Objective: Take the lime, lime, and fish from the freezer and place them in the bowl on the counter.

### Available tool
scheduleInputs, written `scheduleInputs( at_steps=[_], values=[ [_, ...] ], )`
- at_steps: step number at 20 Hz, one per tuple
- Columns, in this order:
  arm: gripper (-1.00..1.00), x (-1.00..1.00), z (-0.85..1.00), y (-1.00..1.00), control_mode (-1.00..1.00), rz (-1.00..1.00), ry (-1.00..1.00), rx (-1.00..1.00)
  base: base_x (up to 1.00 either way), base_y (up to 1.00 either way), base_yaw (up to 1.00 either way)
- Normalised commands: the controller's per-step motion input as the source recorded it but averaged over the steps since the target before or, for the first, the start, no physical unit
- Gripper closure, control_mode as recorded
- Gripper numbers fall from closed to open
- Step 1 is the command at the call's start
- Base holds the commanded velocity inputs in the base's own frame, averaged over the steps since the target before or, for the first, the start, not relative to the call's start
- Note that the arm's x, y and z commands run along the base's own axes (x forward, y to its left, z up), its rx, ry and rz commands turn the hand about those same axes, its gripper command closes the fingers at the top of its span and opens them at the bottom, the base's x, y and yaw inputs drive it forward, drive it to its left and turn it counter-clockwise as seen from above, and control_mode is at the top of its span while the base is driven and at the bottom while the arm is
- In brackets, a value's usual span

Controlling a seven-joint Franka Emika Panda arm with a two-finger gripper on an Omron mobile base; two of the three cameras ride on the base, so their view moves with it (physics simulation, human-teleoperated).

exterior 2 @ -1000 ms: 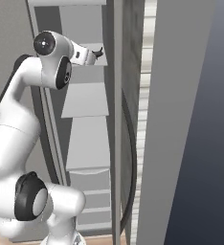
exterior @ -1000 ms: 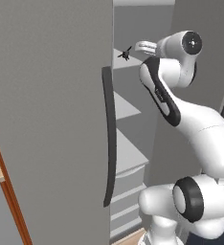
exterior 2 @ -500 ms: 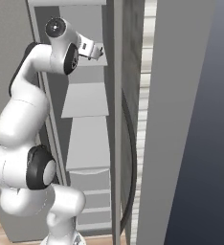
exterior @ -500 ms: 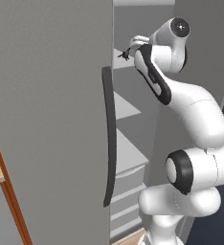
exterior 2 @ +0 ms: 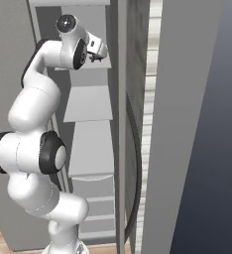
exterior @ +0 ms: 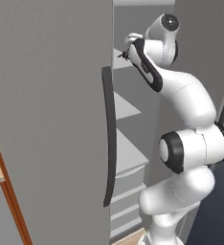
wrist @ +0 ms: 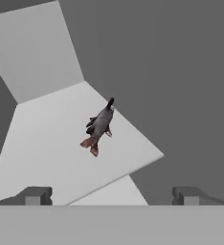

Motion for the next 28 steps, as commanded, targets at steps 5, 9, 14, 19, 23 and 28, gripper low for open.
scheduleInputs(
  at_steps=[5,9,14,19,23,28],
  values=[
    [-1.0,0.52,-0.44,0.18,-1.0,0.0,0.07,0.0,0.0,0.0,0.0],
    [-1.0,0.62,-0.22,0.13,-1.0,0.0,0.13,0.0,0.0,0.0,0.0],
    [-1.0,0.72,0.0,0.02,-1.0,0.0,0.1,0.0,0.0,0.0,0.0],
    [-1.0,0.63,-0.05,0.0,-1.0,0.0,0.1,0.0,0.0,0.0,0.0],
    [-1.0,0.63,-0.07,0.0,-1.0,0.0,0.04,0.0,0.0,0.0,0.0],
    [-1.0,0.62,-0.19,0.0,-1.0,0.0,0.0,0.0,0.0,0.0,0.0]
  ],
)
